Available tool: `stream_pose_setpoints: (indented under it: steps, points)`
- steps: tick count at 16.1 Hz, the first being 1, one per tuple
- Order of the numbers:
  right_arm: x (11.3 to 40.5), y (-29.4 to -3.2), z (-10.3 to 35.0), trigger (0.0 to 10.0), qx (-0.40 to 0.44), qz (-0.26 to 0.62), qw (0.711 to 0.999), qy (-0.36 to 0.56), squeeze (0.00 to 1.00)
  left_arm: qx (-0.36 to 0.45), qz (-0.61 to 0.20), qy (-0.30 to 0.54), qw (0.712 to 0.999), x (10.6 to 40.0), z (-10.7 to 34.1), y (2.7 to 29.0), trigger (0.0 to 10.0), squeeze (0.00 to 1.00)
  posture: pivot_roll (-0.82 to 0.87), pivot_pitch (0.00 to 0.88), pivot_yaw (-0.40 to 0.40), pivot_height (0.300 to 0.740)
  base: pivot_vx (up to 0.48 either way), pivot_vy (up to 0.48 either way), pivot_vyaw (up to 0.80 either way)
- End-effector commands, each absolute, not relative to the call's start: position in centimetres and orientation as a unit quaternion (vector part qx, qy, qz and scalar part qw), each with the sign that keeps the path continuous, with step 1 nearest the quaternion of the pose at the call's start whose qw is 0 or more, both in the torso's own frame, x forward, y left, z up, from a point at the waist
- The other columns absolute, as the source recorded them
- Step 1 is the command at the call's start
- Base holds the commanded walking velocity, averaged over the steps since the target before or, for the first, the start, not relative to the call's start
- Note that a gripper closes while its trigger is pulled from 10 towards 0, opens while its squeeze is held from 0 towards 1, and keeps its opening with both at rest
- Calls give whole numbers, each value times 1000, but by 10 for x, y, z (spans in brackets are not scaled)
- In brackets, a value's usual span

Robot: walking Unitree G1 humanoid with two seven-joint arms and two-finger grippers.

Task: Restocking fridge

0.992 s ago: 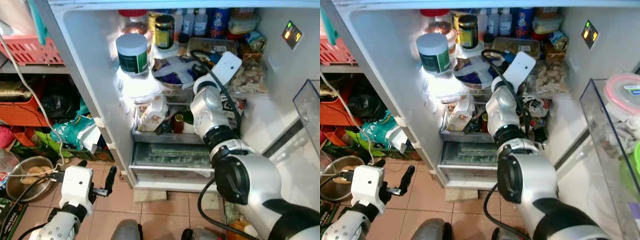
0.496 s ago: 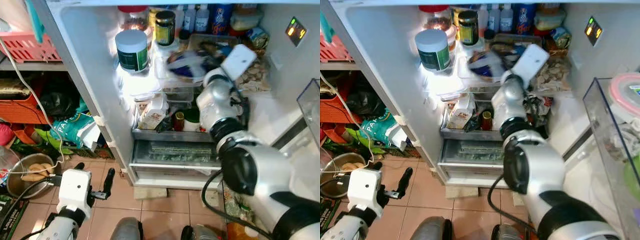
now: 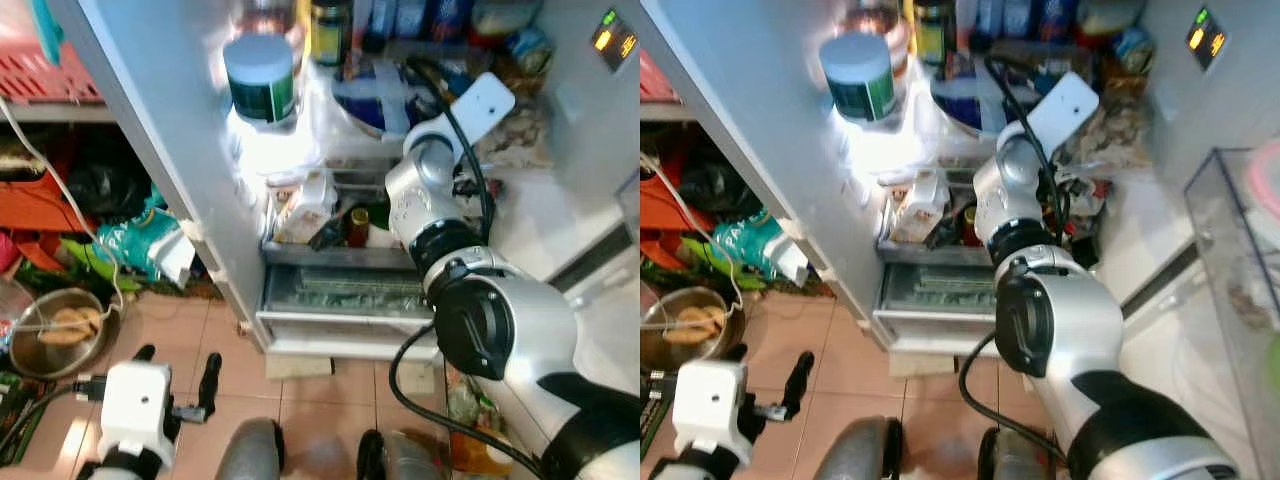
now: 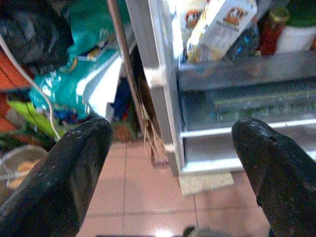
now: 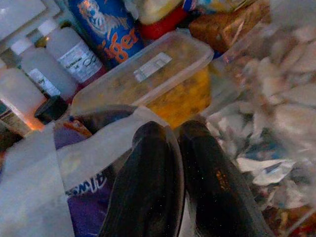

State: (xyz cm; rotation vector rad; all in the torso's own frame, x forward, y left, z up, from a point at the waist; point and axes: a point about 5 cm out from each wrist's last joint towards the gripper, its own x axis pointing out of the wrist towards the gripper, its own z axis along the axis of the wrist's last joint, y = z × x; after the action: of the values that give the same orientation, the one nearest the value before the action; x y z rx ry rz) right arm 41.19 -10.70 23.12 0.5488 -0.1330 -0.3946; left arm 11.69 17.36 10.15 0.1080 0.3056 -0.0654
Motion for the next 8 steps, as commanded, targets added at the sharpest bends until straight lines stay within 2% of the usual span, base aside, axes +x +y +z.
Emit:
stream_pose_setpoints:
  steps: [1,4,6,8]
  points:
    - [411,-102,225,10000,286,-197,937,-44,0,55,-30,153,986,114,106,171,10000,0,455,265,24,740,0,0,0]
    - [412,-90,236,10000,291,-179,938,-56,0,38,-30,162,986,101,111,158,10000,0,448,293,12,740,0,0,0]
    - [411,-84,242,10000,262,-177,946,-67,0,33,-26,167,985,98,112,155,10000,0,446,310,4,740,0,0,0]
    - [411,-90,241,10000,223,-213,949,-61,0,28,-19,172,985,94,112,155,10000,0,443,314,-1,740,0,0,0]
